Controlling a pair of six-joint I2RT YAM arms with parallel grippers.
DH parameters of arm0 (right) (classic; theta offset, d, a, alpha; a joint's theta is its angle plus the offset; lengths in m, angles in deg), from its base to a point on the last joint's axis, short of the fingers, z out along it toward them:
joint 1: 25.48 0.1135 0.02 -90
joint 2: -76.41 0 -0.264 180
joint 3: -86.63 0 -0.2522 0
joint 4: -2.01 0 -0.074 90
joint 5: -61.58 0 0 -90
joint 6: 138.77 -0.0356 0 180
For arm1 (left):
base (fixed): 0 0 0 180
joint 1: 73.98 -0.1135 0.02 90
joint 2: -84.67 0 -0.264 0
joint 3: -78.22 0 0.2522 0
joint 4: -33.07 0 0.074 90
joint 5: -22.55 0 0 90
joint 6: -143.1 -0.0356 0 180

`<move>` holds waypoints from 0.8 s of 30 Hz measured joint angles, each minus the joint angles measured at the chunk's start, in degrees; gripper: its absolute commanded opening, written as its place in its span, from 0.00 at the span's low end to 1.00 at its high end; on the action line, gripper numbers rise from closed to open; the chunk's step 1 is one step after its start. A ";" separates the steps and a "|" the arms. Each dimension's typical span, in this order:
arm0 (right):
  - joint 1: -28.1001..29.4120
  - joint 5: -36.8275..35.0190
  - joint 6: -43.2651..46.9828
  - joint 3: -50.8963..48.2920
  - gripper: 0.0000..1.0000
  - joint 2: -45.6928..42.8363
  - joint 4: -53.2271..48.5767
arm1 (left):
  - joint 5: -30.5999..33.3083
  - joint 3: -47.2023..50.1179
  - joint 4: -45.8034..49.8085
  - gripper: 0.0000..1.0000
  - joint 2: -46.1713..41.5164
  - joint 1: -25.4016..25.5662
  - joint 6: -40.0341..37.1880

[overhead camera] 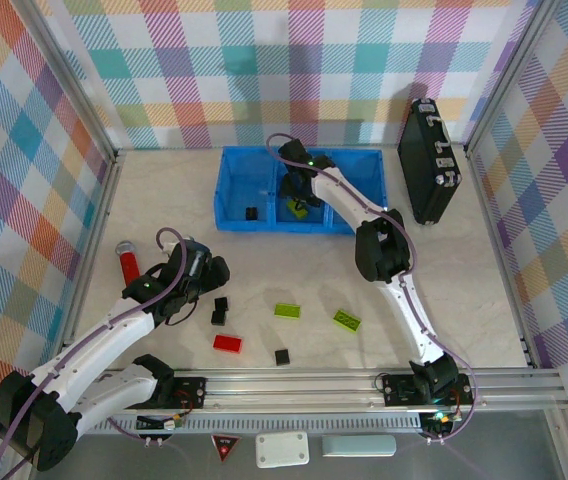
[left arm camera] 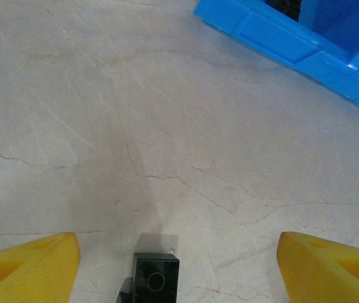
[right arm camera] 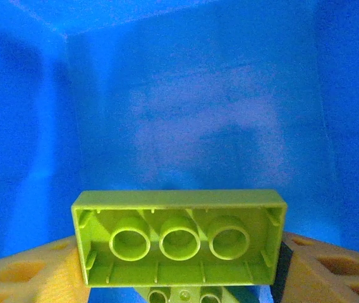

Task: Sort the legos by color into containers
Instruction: Place the lego in the container.

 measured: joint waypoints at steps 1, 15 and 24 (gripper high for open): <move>0.00 0.04 0.04 0.00 0.75 0.00 0.13 | 0.00 0.00 0.00 0.82 0.00 0.00 0.00; 0.15 -0.02 2.99 0.00 0.76 -2.08 0.31 | 0.00 0.02 0.35 0.81 -0.66 0.00 -0.24; 1.95 0.39 4.94 -1.44 0.73 -9.46 0.09 | 0.52 0.00 3.39 0.80 -0.52 0.00 -2.99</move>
